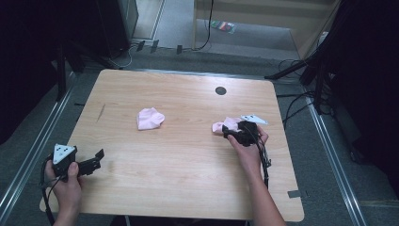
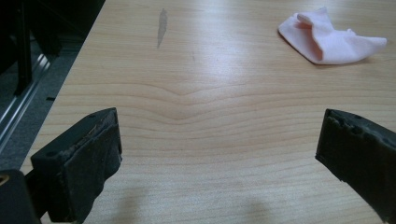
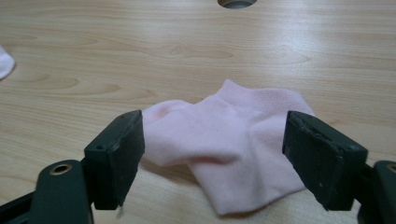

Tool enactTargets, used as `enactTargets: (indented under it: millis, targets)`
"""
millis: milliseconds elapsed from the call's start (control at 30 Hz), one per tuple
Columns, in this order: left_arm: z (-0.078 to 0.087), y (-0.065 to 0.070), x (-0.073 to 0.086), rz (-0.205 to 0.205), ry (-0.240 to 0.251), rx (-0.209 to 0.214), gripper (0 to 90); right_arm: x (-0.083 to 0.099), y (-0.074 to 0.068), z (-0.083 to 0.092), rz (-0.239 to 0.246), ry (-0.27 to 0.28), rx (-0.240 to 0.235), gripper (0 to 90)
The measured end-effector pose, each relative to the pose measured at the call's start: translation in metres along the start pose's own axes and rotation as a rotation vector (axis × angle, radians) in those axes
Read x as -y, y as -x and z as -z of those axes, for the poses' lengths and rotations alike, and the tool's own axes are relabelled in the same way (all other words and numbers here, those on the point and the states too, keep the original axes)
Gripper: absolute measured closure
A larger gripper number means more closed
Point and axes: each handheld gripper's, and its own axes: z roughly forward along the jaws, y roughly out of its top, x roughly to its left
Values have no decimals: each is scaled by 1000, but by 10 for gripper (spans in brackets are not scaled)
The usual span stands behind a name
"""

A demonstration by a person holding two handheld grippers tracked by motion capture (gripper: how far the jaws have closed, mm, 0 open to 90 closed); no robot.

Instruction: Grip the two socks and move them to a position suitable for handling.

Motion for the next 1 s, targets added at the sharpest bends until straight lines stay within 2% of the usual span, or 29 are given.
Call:
enactTargets:
  millis: [133, 200, 300, 500, 533, 600, 667, 833, 867, 900, 933, 967, 1000]
  targets:
    - [0, 0, 0, -1, -2, -1, 0, -1, -1, -9, 0, -12, 19, 206]
    - [0, 0, 0, -1, -2, 0, 0, -1, -5, -18, 19, -29, 46, 202]
    - [0, 0, 0, -1, -3, 3, 0, -1, -6, -22, 18, -32, 51, 208]
    - [0, 0, 0, 0, -4, 4, 0, -1, -10, -33, 37, -78, 70, 251]
    - [0, 0, 0, 0, -4, 4, 0, 2, -9, -35, 52, -94, 75, 287]
    - [0, 0, 0, 1, -4, 4, 0, 2, -8, -36, 59, -93, 74, 299]
    - [0, 0, 0, -1, -5, 3, 0, 3, -5, -35, 60, -82, 66, 361]
    - [0, 0, 0, 0, -10, 5, 0, 8, -2, -32, 63, -50, 64, 420]
    - [0, 0, 0, -1, -8, 4, 0, 9, -2, -31, 70, -53, 68, 493]
    - [0, 0, 0, -1, -8, 4, 0, 9, -2, -31, 70, -53, 68, 493]
    - [-1, 0, 0, -3, -8, 4, 0, 10, -2, -29, 81, -47, 54, 583]
    - [-1, 0, 0, -3, -8, 4, 0, 10, -2, -29, 81, -47, 54, 583]
    - [0, 0, 0, 0, -9, 4, 0, 11, -1, -29, 73, -43, 46, 629]
